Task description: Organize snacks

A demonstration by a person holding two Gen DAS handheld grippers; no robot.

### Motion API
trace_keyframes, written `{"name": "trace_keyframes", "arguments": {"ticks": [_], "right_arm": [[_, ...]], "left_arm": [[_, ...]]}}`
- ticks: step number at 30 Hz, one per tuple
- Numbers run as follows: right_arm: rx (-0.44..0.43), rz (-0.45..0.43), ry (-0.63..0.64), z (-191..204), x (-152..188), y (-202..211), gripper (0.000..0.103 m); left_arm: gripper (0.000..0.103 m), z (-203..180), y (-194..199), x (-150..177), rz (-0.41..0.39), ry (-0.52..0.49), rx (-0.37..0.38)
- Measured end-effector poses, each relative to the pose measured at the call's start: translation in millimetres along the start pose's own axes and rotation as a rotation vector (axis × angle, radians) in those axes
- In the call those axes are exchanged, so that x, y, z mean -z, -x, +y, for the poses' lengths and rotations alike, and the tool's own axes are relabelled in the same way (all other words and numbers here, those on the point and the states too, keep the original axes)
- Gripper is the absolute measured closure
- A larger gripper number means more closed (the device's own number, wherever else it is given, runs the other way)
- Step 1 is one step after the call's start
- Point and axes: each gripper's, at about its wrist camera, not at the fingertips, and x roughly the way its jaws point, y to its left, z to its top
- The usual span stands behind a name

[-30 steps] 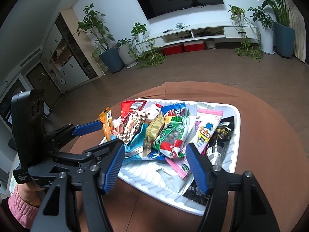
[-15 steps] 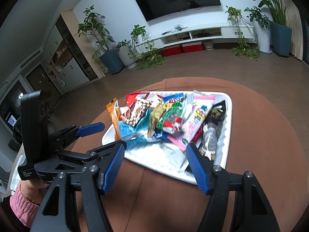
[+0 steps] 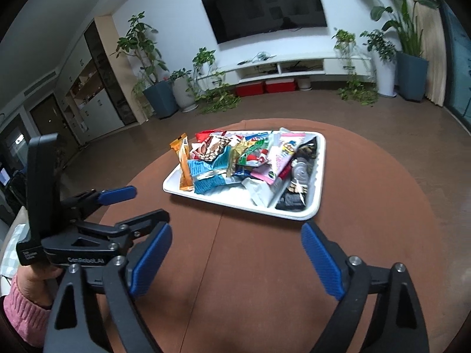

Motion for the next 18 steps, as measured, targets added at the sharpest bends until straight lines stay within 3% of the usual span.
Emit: {"name": "trace_keyframes", "arguments": {"ticks": [8, 18], "right_arm": [[0.072, -0.059, 0.005, 10.5, 20.0, 31.7, 0.002], [0.097, -0.073, 0.018, 22.7, 38.4, 41.0, 0.002]], "left_arm": [[0.000, -23.1, 37.5, 26.0, -0.031, -0.058, -0.030], [0.000, -41.9, 60.2, 45.8, -0.052, -0.097, -0.033]]}}
